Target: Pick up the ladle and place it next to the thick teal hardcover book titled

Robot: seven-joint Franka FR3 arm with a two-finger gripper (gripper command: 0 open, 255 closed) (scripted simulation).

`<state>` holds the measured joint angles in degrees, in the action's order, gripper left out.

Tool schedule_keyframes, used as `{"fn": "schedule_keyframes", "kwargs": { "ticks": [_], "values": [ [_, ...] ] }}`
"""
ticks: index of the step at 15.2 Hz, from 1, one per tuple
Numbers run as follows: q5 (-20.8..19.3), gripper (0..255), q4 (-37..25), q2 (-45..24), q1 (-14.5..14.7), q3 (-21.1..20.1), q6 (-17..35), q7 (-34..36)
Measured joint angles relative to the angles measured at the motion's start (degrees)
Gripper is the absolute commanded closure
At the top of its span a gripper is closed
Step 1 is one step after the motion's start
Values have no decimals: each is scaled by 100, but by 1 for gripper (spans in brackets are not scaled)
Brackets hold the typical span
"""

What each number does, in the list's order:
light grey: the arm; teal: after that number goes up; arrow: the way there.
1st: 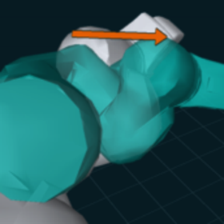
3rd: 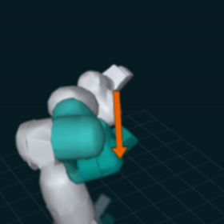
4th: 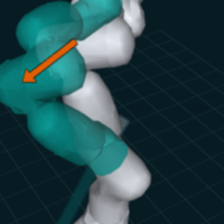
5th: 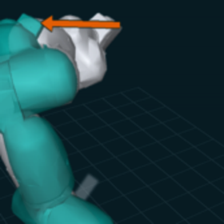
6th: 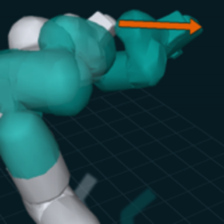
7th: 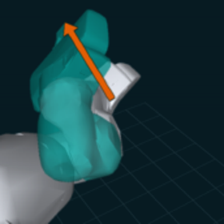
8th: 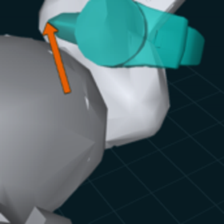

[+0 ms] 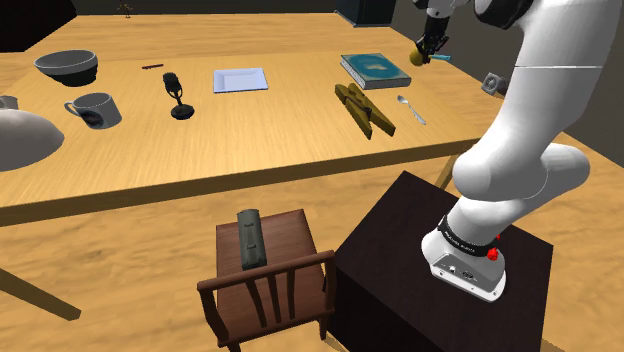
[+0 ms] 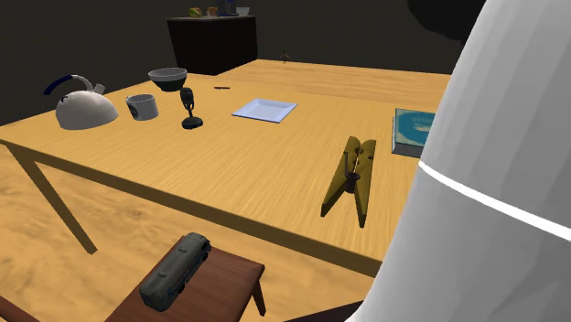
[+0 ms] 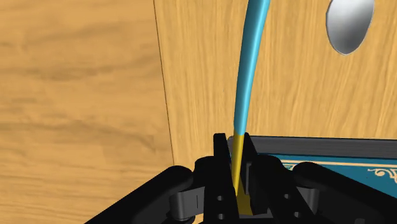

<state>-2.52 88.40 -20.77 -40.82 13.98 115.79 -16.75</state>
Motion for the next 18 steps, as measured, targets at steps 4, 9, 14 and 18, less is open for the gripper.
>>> {"fn": "schedule_keyframes", "kwargs": {
  "ticks": [4, 9, 14, 18],
  "values": [
    [118, 255, -240, -301, -206, 34, 78, -253],
    [139, 255, -10, -416, -217, 23, 419, -247],
    [155, 255, 217, -516, -226, 13, 746, -237],
    [165, 255, 357, -620, -248, 24, 1005, -222]
  ]
}}
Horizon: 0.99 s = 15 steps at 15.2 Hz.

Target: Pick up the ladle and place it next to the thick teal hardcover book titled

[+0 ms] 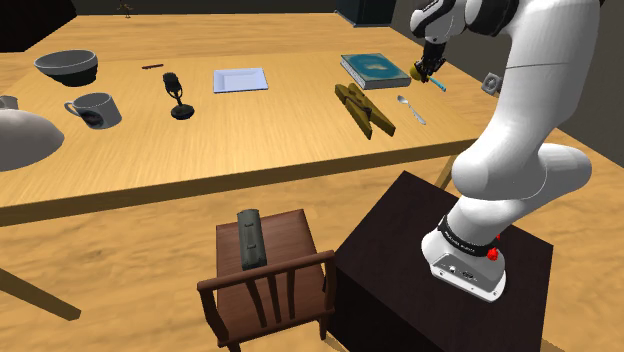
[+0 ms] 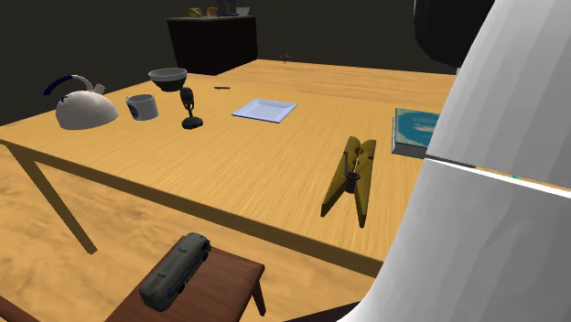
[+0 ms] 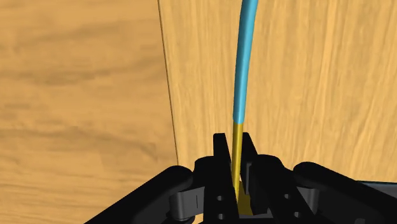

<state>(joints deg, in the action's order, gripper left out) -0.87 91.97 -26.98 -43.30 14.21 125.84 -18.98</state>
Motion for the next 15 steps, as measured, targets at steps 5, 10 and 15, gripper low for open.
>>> {"fn": "schedule_keyframes", "kwargs": {
  "ticks": [5, 10, 15],
  "values": [
    [23, 255, 121, -165, -28, 5, 260, 8],
    [23, 255, 160, -152, -19, 10, 359, 9],
    [42, 0, 116, -201, 4, -20, 314, 10]
  ]
}}
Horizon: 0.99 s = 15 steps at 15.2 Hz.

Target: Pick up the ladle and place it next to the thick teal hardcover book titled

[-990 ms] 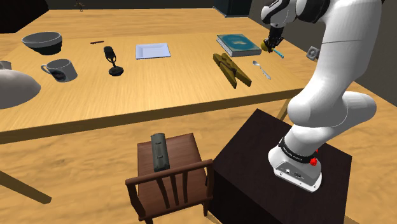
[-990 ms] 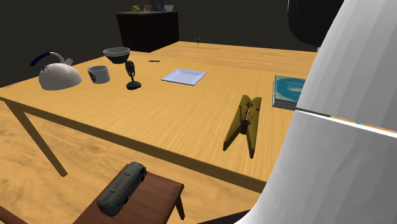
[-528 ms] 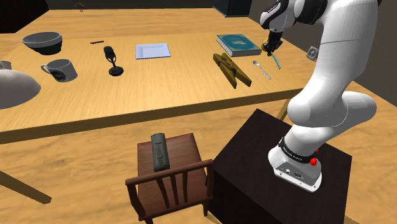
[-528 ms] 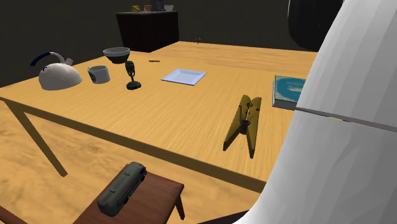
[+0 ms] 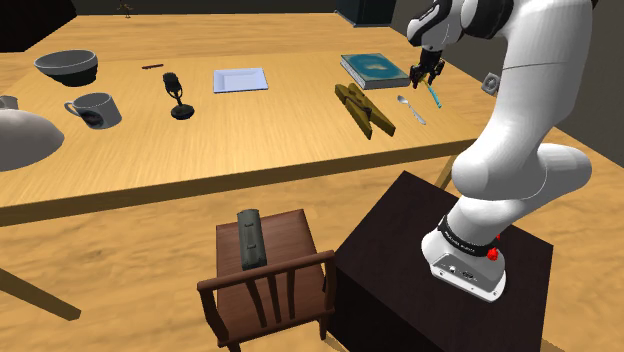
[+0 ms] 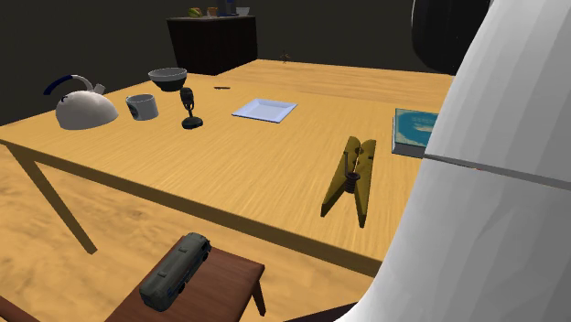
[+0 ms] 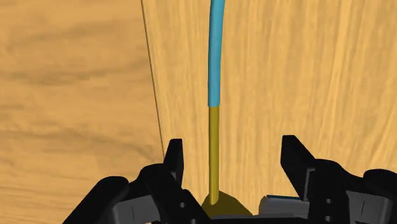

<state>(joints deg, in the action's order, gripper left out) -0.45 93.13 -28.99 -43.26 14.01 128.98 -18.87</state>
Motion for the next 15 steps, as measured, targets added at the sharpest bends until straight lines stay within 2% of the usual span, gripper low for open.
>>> {"fn": "schedule_keyframes", "kwargs": {
  "ticks": [4, 9, 15],
  "values": [
    [5, 0, 25, -3, 6, -11, 11, -5],
    [-78, 0, -18, 388, 97, 22, -415, 49],
    [-85, 0, -54, 413, 103, 23, -482, 53]
  ]
}}
